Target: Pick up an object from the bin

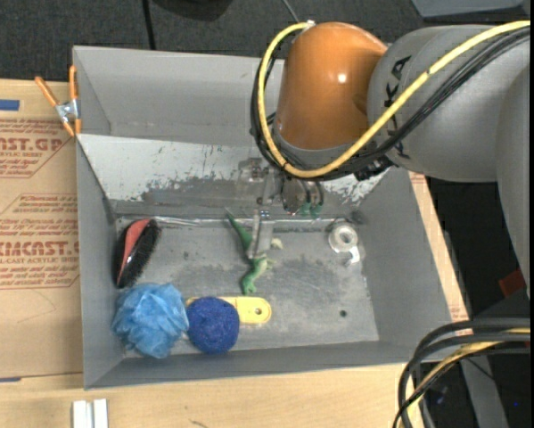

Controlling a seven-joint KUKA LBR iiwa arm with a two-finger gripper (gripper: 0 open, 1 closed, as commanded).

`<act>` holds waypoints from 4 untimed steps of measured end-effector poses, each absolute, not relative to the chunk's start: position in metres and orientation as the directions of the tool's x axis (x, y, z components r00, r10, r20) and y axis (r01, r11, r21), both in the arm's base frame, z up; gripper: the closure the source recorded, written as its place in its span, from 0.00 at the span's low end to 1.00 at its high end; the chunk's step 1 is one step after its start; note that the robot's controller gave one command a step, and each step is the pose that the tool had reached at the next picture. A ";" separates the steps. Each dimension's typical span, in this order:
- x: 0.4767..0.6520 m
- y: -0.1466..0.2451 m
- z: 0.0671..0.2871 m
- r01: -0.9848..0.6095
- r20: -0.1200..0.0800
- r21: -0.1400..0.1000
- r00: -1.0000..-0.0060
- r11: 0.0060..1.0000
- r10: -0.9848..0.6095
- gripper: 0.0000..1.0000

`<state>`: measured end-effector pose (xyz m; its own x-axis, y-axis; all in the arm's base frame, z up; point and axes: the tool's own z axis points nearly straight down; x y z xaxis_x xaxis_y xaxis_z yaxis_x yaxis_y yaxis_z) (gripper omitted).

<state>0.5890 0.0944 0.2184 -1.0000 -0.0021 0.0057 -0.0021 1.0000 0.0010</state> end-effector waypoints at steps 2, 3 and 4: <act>0.554 0.051 0.186 -0.018 -0.003 0.002 -1.000 1.000 -0.018 0.00; 0.530 0.015 0.159 -0.009 0.009 0.000 -1.000 1.000 -0.009 0.00; 0.516 0.039 0.170 -0.001 -0.001 0.002 -1.000 1.000 0.000 0.00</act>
Offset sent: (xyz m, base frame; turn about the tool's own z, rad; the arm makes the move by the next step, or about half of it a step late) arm -0.0550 -0.0701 -0.0535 -0.0172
